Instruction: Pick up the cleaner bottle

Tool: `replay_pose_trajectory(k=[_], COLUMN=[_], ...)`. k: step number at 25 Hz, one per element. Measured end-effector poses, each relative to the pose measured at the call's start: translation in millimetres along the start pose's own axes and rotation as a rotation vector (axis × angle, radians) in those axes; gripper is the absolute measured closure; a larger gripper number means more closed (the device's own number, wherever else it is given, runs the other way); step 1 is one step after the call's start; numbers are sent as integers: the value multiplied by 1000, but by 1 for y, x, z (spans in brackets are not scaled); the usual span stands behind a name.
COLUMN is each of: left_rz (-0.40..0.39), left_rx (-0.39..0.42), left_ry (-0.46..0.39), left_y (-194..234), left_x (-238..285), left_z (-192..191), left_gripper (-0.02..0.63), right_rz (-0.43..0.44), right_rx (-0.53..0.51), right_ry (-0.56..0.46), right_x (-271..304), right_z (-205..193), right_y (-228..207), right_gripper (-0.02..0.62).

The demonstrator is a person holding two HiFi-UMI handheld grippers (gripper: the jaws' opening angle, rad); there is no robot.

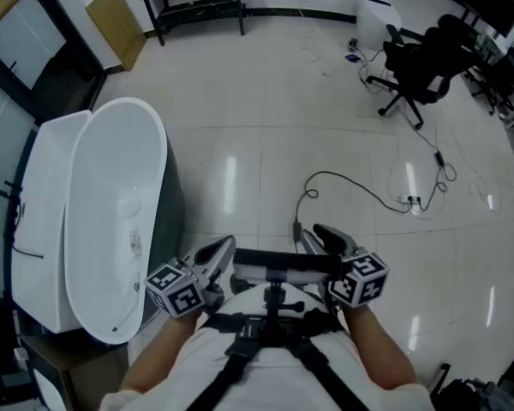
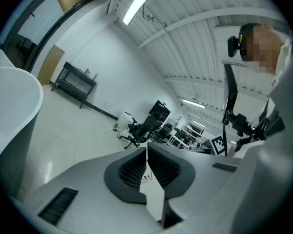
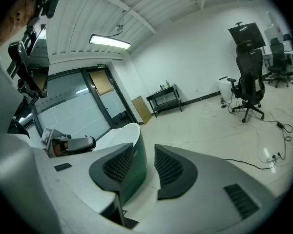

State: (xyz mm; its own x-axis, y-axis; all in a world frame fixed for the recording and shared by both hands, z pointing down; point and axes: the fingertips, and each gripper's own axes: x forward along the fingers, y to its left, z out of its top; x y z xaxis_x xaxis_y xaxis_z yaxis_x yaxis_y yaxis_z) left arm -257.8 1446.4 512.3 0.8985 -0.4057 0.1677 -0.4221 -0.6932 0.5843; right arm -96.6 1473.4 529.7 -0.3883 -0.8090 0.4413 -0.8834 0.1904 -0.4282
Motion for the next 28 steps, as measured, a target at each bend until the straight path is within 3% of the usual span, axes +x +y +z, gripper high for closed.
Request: replay_pose_trajectory(k=[8, 14, 19, 28], left_rz=[10, -25, 3, 21], left_rx=[13, 39, 20, 40], left_ry=[-35, -33, -22, -28], left_y=[-1, -6, -1, 4], left_x=[-1, 5, 3, 18], left_z=[7, 8, -7, -4], left_gripper=[604, 597, 597, 597], right_rz=[-9, -11, -12, -42], right_rx=[5, 12, 32, 19], right_ry=[-12, -16, 16, 10], right_x=[-3, 0, 3, 5], right_z=[6, 7, -12, -6], right_y=[-3, -6, -13, -32], right_gripper=[443, 439, 439, 439])
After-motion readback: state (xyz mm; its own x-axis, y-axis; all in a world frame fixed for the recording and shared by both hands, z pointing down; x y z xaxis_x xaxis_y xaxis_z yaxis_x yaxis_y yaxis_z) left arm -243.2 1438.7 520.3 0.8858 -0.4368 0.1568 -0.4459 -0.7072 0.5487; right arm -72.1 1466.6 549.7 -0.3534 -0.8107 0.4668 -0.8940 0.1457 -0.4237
